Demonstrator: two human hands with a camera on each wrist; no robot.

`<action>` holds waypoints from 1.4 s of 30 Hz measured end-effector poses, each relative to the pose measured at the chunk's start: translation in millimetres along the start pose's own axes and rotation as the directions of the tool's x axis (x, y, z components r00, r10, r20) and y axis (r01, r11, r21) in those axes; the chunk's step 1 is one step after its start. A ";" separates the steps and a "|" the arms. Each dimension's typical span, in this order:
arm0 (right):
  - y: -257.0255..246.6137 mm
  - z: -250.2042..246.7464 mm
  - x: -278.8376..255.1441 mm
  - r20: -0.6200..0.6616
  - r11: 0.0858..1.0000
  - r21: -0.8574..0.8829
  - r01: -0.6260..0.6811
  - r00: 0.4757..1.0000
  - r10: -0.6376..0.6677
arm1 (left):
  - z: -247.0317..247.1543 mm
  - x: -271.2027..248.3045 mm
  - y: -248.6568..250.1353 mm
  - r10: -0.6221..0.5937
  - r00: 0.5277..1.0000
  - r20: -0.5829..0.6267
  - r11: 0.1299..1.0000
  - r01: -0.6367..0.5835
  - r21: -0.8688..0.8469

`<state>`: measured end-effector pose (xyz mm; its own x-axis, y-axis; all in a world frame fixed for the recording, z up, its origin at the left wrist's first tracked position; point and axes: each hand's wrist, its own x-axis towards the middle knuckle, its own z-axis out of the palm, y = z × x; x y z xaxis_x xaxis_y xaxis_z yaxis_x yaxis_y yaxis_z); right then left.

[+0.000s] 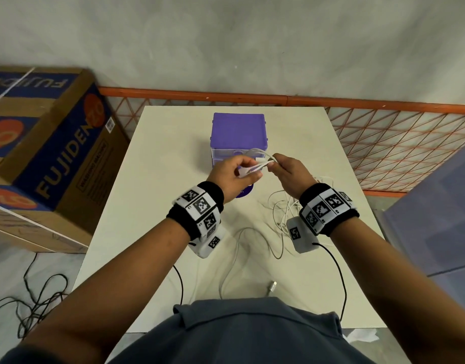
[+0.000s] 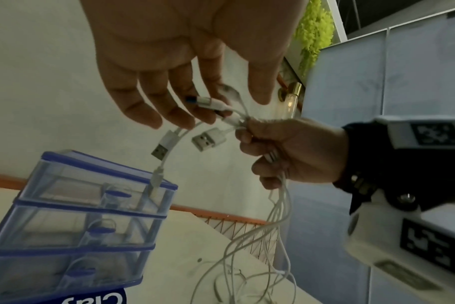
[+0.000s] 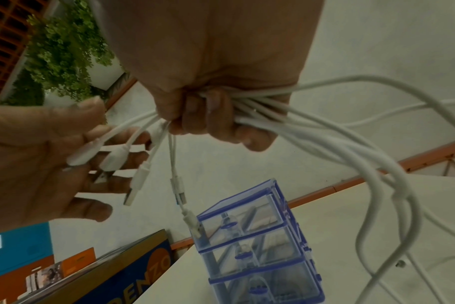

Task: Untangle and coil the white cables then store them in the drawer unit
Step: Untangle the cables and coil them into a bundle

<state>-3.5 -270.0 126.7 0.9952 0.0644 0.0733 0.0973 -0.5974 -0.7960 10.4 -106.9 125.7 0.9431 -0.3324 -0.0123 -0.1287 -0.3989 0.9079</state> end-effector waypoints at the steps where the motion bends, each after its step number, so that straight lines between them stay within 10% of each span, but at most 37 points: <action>1: -2.1 0.5 -0.4 -0.008 1.000 0.020 0.008 1.000 -0.008 | 1.8 -0.4 1.7 0.001 1.000 0.013 1.000 -0.001 0.015; 12: 2.5 -2.5 0.2 0.054 0.993 0.082 -0.089 0.995 0.085 | -26.9 17.0 -1.1 0.004 1.000 0.009 0.951 -0.007 0.309; 20: -8.6 3.9 -1.5 0.100 0.986 0.147 -0.073 0.993 0.059 | -8.9 7.8 11.0 0.099 0.988 0.122 0.974 -0.121 0.193; 27: -3.7 -5.3 -1.0 0.086 0.991 0.063 -0.120 0.990 0.114 | -28.8 20.7 4.1 0.086 0.996 -0.034 0.904 -0.064 0.422; 34: -2.5 11.8 -0.4 0.188 0.991 -0.123 -0.056 0.979 0.078 | -1.7 13.2 7.5 0.199 0.958 0.206 0.806 -0.280 0.522; 38: -7.7 17.8 -4.4 0.209 0.985 -0.169 0.024 0.978 0.012 | 10.2 14.5 5.7 -0.017 0.947 0.320 0.844 -0.158 0.512; 42: 5.8 2.5 -14.1 0.126 0.989 -0.144 -0.016 0.991 0.034 | -6.8 17.3 -1.4 0.020 0.954 0.298 0.878 -0.159 0.451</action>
<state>-16.9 -272.4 119.5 0.9891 0.1444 -0.0303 0.0818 -0.7075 -0.7020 29.0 -106.3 127.1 0.8061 -0.5798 -0.1182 -0.4017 -0.6829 0.6102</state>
